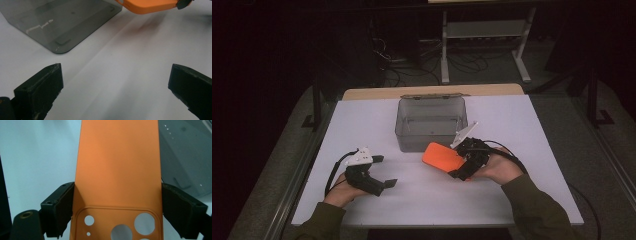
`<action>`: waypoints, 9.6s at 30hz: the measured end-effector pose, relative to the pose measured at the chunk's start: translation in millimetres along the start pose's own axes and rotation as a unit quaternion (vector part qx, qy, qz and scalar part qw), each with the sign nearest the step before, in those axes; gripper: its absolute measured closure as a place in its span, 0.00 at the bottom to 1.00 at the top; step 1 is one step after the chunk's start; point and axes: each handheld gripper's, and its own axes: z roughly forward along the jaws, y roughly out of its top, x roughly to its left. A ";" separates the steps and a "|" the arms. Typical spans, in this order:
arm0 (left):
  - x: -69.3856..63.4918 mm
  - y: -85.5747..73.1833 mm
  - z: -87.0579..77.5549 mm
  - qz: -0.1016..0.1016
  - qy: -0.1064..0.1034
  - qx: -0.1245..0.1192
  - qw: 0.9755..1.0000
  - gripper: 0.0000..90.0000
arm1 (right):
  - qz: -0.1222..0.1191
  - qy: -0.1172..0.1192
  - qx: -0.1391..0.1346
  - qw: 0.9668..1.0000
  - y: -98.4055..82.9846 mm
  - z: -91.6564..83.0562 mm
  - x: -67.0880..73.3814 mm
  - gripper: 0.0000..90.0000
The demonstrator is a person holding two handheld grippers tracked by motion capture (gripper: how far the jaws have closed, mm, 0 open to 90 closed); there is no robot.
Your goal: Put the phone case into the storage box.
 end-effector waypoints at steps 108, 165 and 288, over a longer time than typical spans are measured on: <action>-26.0 41.4 55.3 0.163 0.018 0.006 0.986 0.00 | -0.018 0.011 0.005 1.000 15.1 7.3 -0.5 0.17; -42.1 43.0 58.9 0.313 0.064 0.047 0.947 0.00 | -0.018 0.012 0.008 1.000 14.8 8.0 -0.4 0.17; -88.4 46.2 92.7 0.561 0.216 0.048 0.798 0.01 | -0.007 0.033 0.019 0.999 40.9 20.2 6.8 0.17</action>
